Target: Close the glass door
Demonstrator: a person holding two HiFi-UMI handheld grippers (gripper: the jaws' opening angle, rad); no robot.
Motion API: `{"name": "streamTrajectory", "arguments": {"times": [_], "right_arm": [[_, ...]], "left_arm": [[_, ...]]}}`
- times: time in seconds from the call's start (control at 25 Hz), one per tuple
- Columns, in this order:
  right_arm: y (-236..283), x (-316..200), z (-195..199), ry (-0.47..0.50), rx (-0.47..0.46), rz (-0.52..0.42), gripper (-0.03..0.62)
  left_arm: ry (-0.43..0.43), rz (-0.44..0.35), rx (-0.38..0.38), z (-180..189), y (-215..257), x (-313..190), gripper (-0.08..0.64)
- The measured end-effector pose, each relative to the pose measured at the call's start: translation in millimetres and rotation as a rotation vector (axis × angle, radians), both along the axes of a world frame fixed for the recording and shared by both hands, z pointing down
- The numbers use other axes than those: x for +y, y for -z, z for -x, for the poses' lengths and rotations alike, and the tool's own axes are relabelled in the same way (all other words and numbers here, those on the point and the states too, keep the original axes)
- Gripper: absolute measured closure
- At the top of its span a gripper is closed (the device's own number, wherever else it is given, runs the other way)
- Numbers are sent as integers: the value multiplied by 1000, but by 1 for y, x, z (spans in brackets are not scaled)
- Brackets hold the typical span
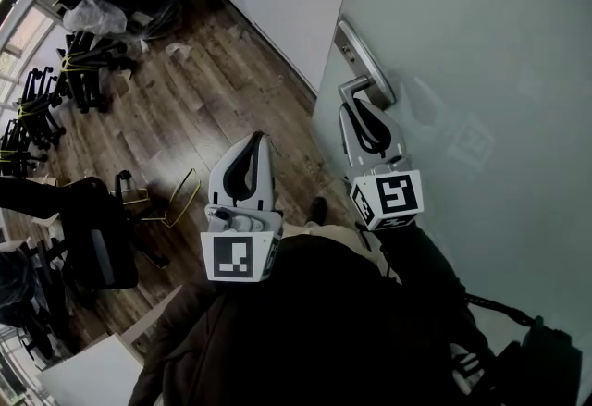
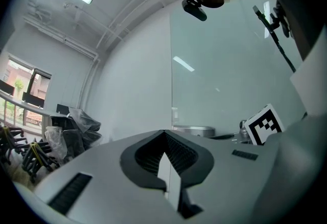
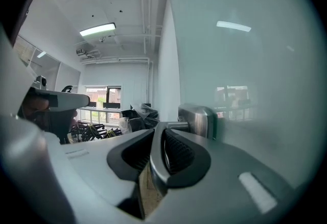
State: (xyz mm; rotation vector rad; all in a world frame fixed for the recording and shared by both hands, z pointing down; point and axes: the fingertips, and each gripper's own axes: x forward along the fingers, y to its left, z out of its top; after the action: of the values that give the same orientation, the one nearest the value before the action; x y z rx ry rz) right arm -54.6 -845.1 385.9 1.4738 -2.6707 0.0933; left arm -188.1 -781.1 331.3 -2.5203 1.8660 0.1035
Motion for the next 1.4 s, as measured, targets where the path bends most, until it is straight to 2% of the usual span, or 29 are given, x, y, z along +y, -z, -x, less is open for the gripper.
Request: {"name": "streamTrajectory", "arguments": {"times": [0.36, 0.6, 0.84, 1.04, 1.16, 1.4], "right_arm": [[6, 46, 62, 89, -12, 6, 528], [0, 91, 103, 167, 3, -11, 528], [-13, 123, 134, 237, 0, -9, 528], [-9, 156, 159, 300, -5, -1, 528], [-8, 179, 174, 334, -1, 4, 526], [-6, 203, 186, 407, -2, 5, 526]], "left_arm": [[25, 50, 9, 63, -1, 44, 563], [1, 98, -9, 87, -29, 94, 563], [33, 99, -10, 102, -38, 123, 563], [97, 91, -25, 122, -28, 157, 563], [131, 82, -22, 126, -24, 184, 563], [197, 84, -15, 104, -21, 237, 563]]}}
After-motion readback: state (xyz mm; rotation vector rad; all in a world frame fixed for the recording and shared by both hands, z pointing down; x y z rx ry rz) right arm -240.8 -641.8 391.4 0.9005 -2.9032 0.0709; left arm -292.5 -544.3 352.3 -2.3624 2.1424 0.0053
